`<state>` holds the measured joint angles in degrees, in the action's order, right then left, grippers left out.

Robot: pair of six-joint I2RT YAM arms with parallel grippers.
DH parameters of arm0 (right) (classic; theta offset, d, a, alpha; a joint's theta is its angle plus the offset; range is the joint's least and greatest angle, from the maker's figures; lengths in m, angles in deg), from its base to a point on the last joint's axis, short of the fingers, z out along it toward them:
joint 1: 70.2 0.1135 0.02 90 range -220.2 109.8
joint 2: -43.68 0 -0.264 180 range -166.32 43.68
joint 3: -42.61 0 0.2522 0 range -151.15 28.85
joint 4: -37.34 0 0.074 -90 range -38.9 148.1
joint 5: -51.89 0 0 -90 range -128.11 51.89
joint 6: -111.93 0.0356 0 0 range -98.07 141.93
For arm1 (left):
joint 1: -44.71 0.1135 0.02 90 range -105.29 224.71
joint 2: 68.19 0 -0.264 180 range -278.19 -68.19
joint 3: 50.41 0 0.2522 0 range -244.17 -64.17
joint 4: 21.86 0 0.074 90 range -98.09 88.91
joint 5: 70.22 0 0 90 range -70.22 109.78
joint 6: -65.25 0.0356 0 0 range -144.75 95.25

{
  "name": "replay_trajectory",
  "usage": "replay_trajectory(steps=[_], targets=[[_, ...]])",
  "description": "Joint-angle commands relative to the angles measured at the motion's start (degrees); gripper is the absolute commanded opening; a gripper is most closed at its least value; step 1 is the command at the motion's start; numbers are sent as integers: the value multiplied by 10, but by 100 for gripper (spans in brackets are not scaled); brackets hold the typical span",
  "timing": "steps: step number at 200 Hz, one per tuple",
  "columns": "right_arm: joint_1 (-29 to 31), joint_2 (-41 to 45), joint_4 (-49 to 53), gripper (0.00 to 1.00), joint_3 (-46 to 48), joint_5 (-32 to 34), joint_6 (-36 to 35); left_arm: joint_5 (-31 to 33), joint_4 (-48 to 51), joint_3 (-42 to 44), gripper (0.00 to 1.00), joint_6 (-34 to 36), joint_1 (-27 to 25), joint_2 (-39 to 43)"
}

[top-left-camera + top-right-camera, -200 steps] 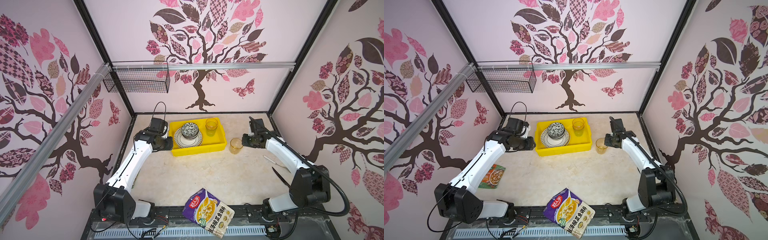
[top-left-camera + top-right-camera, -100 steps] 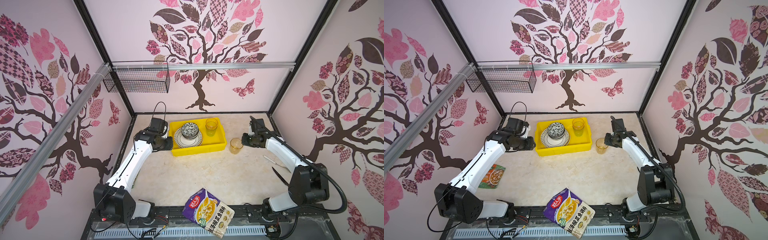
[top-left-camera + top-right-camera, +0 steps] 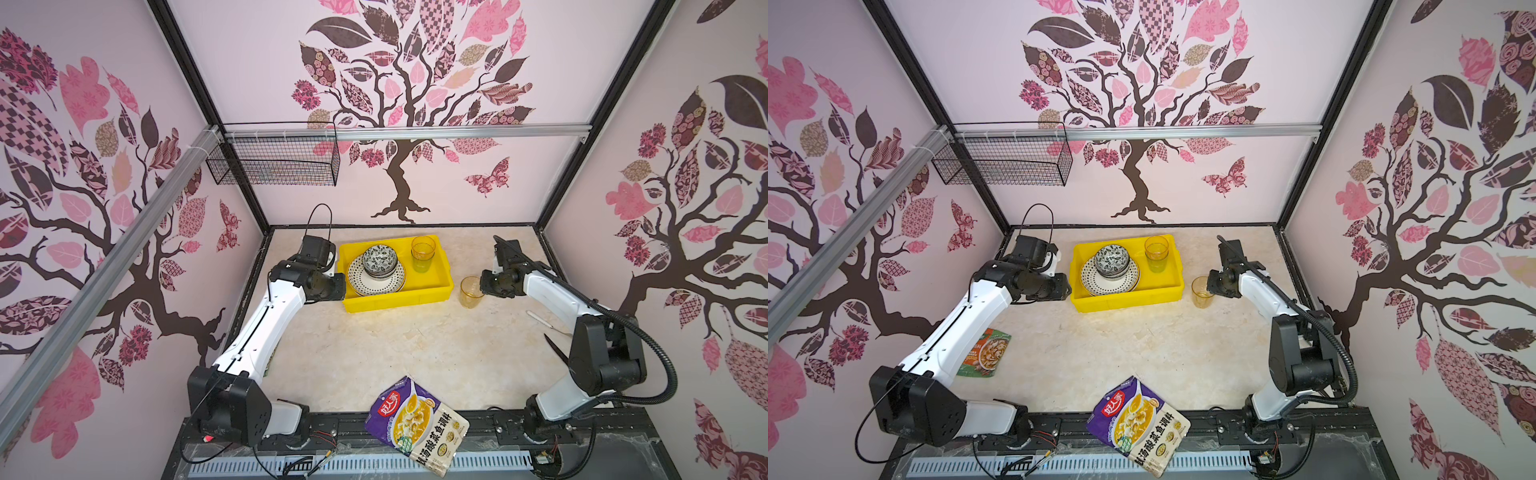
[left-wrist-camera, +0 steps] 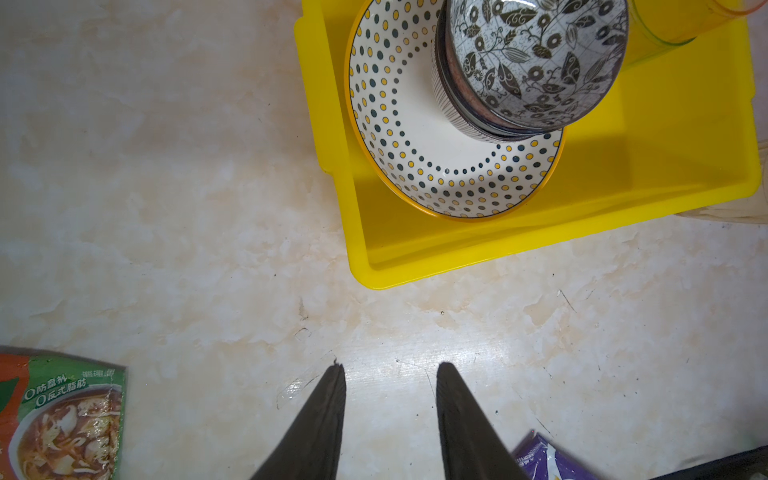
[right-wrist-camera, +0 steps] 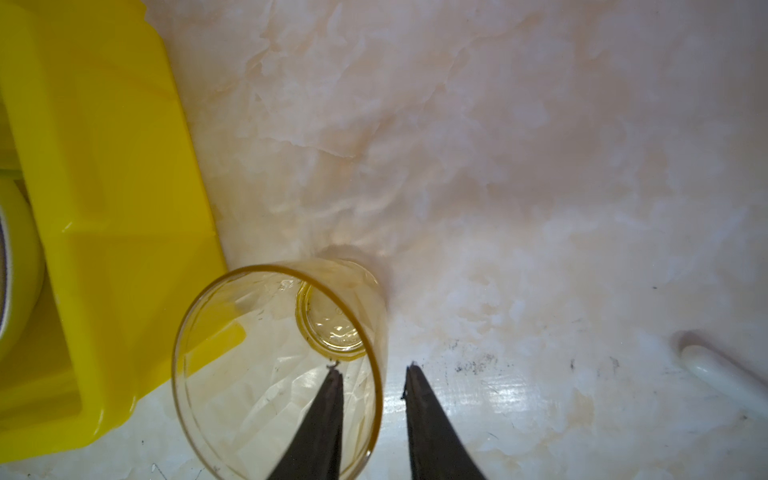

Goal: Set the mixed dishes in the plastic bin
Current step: 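Lower the right gripper and close it on the amber cup's rim, then lift the amber cup with the right gripper and carry it over the bin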

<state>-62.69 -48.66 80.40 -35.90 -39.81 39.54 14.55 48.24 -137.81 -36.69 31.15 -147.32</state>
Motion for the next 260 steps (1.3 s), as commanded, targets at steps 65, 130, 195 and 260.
replay_trajectory(steps=[65, 130, 195, 260], targets=[[-3, -53, 20, 19, -44, 5, -3, 5, 0, 6, 40, 3, -3, -17], [-4, -55, 40, 8, -67, 5, -10, 3, 0, 0, 40, 3, -3, -23], [-4, -40, 52, 0, -93, 7, -9, 2, -3, 2, 41, 3, -3, -16], [-3, -24, 66, 0, -117, 9, -7, 5, -4, 7, 40, 2, -2, 1]])
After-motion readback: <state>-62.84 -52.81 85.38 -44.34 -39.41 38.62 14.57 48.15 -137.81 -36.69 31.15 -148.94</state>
